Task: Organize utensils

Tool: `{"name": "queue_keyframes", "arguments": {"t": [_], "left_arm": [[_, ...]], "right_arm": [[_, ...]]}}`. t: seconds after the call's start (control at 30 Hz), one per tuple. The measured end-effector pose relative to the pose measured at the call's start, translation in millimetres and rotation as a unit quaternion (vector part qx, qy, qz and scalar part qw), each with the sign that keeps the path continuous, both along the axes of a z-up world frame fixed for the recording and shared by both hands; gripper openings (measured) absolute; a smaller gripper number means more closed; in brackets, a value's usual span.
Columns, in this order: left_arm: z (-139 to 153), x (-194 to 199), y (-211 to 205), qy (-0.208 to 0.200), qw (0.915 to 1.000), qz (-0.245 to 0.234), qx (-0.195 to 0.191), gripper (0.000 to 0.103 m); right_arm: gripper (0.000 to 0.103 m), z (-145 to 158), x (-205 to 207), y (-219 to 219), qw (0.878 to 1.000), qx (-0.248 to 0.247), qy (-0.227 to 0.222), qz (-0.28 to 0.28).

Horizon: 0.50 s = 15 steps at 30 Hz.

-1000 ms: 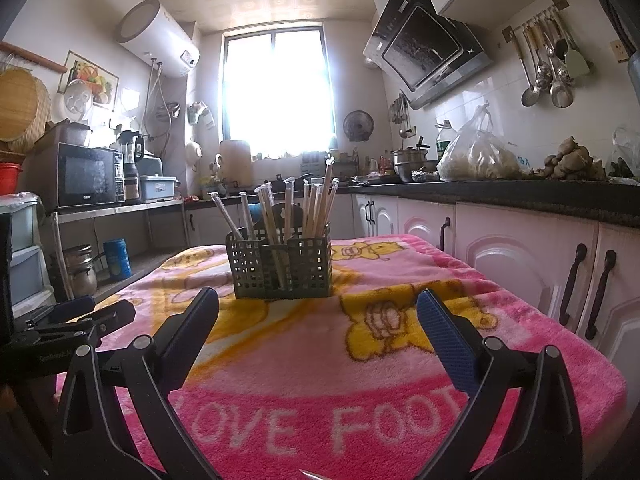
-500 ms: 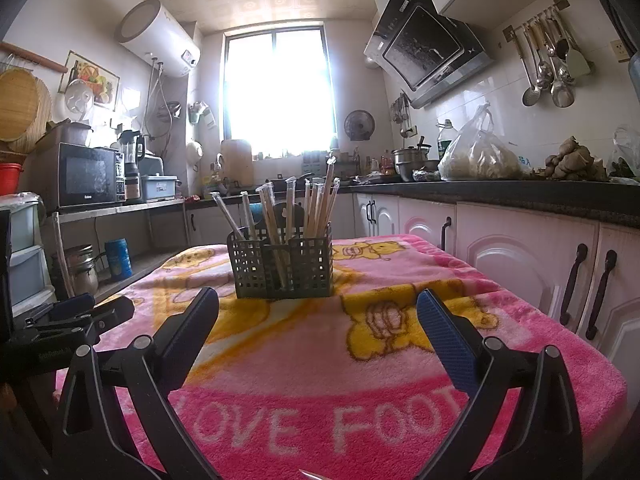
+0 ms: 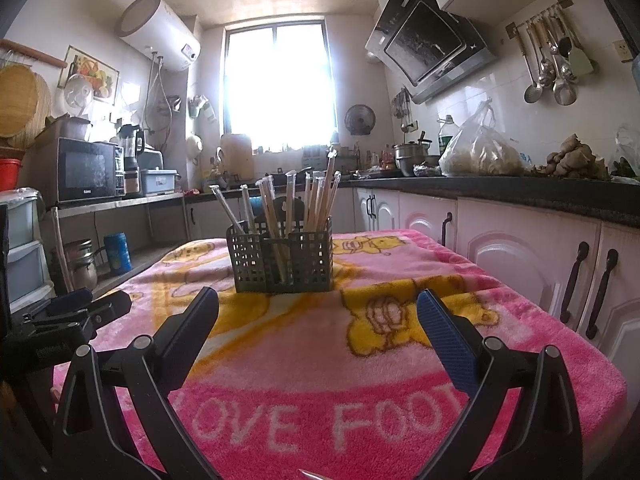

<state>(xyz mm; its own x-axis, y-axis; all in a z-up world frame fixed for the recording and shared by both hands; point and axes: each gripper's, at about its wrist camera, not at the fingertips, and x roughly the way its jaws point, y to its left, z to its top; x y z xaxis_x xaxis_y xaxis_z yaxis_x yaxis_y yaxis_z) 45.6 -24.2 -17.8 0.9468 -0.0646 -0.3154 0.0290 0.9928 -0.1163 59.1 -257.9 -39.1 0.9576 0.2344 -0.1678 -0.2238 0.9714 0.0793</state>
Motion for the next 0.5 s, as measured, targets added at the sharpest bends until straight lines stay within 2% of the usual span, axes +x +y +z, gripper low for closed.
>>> {"name": "queue_keyframes", "arguments": {"t": [0.2, 0.33, 0.43, 0.47, 0.5], "left_arm": [[-0.2, 0.9, 0.0, 0.002, 1.0, -0.004, 0.005, 0.092], [4.0, 6.4, 7.7, 0.012, 0.9999, -0.008, -0.008, 0.092], [15.4, 25.4, 26.4, 0.029, 0.9996, -0.001, -0.003, 0.092], [19.2, 40.6, 37.1, 0.049, 0.9988, -0.007, -0.003, 0.092], [22.5, 59.6, 49.9, 0.072, 0.9973, 0.012, 0.01, 0.092]], "right_arm": [[0.097, -2.0, 6.8, 2.1, 1.0, -0.003, 0.02, -0.01], [0.097, -2.9, 23.0, -6.3, 0.998, 0.009, 0.06, -0.031], [0.097, -0.6, 55.4, -21.8, 0.989, -0.008, 0.12, -0.084], [0.097, -1.2, 73.6, -31.6, 0.982, -0.019, 0.149, -0.11], [0.097, -3.6, 94.9, -43.4, 0.973, -0.031, 0.181, -0.14]]}}
